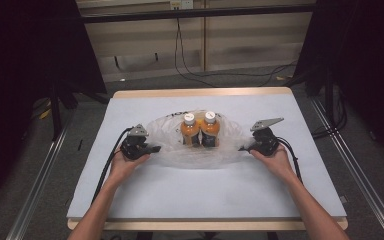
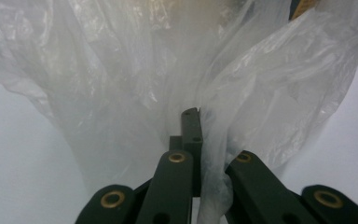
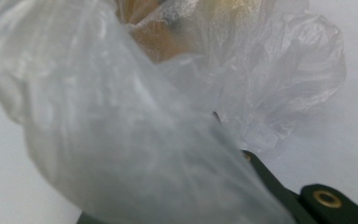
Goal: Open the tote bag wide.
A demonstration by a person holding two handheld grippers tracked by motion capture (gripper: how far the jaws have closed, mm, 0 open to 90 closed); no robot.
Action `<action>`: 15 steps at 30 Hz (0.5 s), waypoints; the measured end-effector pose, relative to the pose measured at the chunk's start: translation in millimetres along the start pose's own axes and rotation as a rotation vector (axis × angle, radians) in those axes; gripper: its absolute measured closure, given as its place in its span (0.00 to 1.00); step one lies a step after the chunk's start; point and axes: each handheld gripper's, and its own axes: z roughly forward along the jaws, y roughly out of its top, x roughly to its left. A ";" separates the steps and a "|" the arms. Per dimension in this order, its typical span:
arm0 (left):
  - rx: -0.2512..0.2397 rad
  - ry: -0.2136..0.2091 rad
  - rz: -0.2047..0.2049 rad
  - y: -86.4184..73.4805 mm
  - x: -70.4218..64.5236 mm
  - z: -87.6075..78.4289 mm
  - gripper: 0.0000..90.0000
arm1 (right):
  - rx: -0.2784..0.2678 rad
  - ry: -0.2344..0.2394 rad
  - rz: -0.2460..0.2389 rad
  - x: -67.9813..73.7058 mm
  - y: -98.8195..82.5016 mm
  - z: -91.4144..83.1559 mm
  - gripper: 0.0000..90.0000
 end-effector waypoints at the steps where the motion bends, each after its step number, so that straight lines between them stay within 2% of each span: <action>1: 0.017 -0.007 -0.005 -1.3 -0.4 2.6 1.00 | 0.004 -0.002 0.006 -0.3 -1.0 1.3 1.00; 2: 0.032 -0.005 0.001 -2.3 0.3 3.8 1.00 | 0.011 -0.006 -0.001 -0.8 -2.3 3.3 1.00; 5: 0.038 -0.007 0.001 -5.2 0.4 7.0 1.00 | 0.045 -0.001 -0.006 0.8 -7.2 8.9 1.00; 8: 0.055 -0.001 0.025 -6.3 -4.3 10.5 1.00 | 0.068 -0.010 -0.010 2.0 -11.1 13.8 1.00; 11: 0.051 0.001 0.009 -7.4 -5.7 10.0 1.00 | 0.073 -0.038 -0.030 6.3 -11.2 13.0 1.00; 12: 0.053 0.015 0.024 -7.2 -7.9 10.2 1.00 | 0.074 -0.050 -0.031 7.4 -11.5 12.9 1.00; 13: 0.049 0.031 0.022 -6.8 -10.7 10.9 1.00 | 0.068 -0.052 -0.033 7.6 -12.2 13.0 1.00; 15: 0.052 0.029 0.024 -7.3 -12.0 9.9 1.00 | 0.056 -0.048 -0.013 7.3 -13.9 12.6 1.00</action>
